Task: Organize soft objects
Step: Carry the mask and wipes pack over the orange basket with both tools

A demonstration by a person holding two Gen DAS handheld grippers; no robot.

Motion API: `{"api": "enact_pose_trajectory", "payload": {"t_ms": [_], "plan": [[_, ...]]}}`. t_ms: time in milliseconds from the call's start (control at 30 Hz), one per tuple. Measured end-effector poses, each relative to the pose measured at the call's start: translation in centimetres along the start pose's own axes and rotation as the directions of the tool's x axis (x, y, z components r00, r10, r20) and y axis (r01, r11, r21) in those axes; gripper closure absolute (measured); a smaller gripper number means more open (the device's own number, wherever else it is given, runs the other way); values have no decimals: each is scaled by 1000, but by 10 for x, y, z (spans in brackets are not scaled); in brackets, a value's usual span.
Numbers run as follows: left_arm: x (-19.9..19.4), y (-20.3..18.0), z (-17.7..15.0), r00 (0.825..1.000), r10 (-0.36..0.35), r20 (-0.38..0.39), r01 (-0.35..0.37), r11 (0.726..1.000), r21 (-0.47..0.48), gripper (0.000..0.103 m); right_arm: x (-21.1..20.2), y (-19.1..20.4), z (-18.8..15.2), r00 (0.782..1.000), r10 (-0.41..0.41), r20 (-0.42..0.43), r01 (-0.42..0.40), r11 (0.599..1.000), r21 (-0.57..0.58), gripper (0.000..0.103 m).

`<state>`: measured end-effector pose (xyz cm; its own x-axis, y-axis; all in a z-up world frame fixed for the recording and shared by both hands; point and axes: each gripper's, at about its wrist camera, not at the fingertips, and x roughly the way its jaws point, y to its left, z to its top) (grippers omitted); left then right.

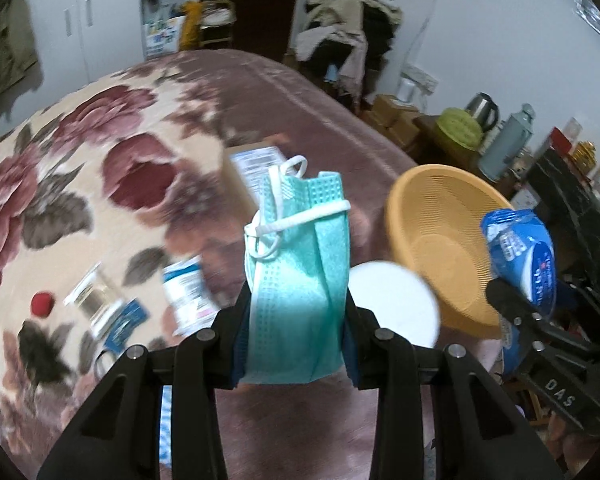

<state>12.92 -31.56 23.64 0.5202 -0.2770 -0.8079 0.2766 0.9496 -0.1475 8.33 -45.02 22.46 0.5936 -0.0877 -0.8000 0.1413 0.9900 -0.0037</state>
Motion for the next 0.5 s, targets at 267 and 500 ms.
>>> {"api": "enact_pose_trajectory", "payload": {"t_ms": [267, 500], "plan": [[27, -54, 19, 997, -60, -37, 62, 996, 62, 65, 9, -49, 8, 999, -47, -11, 48, 995, 83, 39], [52, -100, 34, 992, -105, -75, 113, 988, 104, 65, 16, -87, 15, 998, -60, -21, 63, 984, 167, 39]]}}
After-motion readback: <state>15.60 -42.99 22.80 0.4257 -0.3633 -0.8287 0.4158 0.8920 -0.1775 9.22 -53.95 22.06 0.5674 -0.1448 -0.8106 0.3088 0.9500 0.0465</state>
